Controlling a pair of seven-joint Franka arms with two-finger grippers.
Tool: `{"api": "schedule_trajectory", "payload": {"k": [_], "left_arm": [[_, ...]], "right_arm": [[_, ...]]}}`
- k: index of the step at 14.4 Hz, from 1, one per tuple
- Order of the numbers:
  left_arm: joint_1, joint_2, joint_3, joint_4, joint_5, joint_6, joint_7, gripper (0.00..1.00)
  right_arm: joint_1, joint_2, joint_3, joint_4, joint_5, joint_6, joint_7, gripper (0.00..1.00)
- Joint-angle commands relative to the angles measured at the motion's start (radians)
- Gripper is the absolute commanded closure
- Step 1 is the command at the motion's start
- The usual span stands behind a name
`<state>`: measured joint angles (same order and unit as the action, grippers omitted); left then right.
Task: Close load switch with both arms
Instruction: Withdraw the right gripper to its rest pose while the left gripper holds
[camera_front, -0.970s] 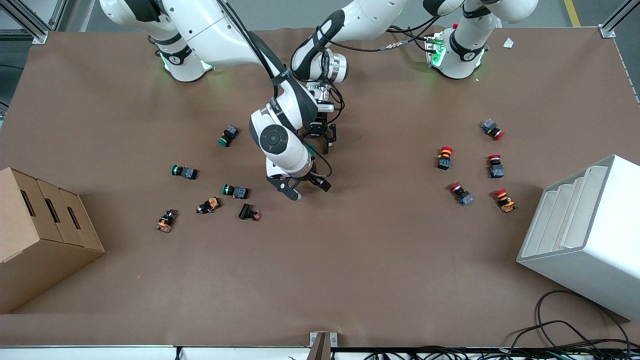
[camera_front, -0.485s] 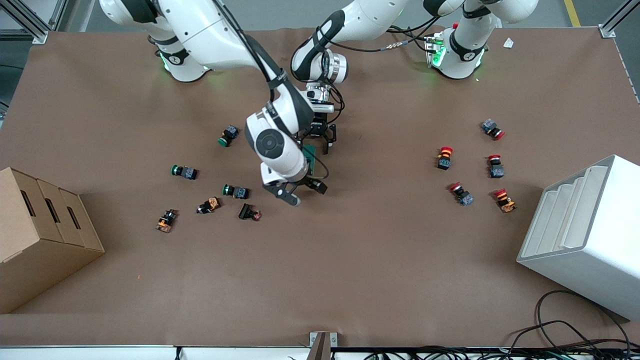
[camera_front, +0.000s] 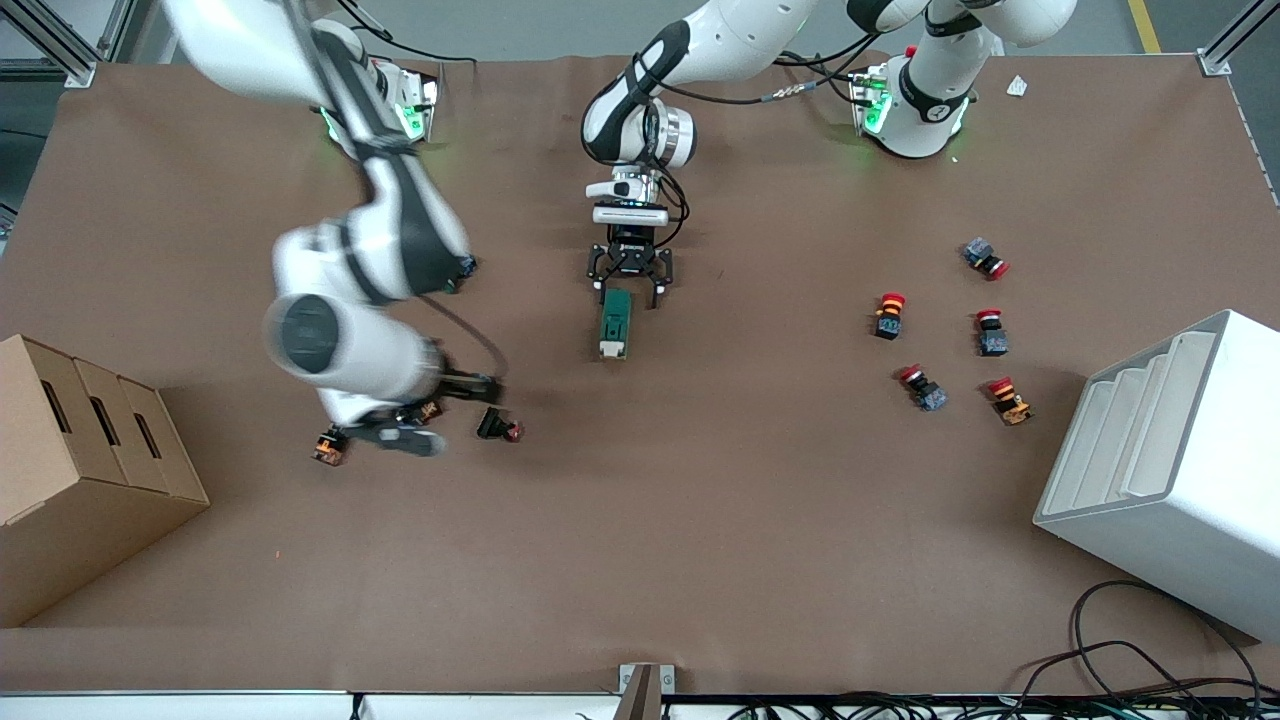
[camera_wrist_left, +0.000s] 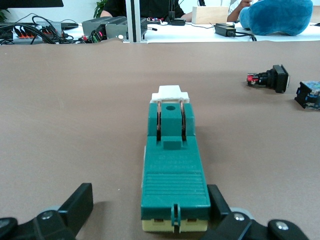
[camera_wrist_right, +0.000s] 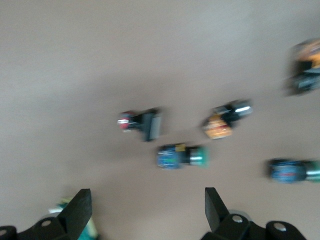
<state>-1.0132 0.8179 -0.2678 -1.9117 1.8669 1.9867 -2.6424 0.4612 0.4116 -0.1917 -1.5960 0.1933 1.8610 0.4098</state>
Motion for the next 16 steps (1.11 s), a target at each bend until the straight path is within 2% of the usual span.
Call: {"api": "schedule_trajectory", "payload": {"k": [1,3,5,8,10,16], "left_arm": [[0.013,0.000,-0.002,0.003,0.006,0.015,-0.004,0.01],[0.016,0.000,-0.002,0.005,0.006,0.017,-0.004,0.01],[0.021,0.000,-0.002,0.007,0.006,0.018,0.012,0.01],[0.022,0.000,-0.002,0.007,0.006,0.018,0.022,0.01],[0.022,0.000,-0.002,0.007,0.006,0.018,0.024,0.01],[0.030,-0.002,-0.002,0.008,0.006,0.020,0.025,0.01]], "right_arm": [[-0.080,-0.126,-0.035,-0.047,-0.099,-0.112,-0.202,0.00],[-0.157,-0.189,-0.061,-0.041,-0.144,-0.190,-0.340,0.00],[-0.229,-0.218,-0.080,-0.004,-0.149,-0.256,-0.420,0.00],[-0.298,-0.208,-0.081,0.134,-0.175,-0.361,-0.424,0.00],[-0.315,-0.195,-0.081,0.220,-0.181,-0.422,-0.424,0.00],[-0.311,-0.178,-0.075,0.229,-0.153,-0.431,-0.405,0.00]]}}
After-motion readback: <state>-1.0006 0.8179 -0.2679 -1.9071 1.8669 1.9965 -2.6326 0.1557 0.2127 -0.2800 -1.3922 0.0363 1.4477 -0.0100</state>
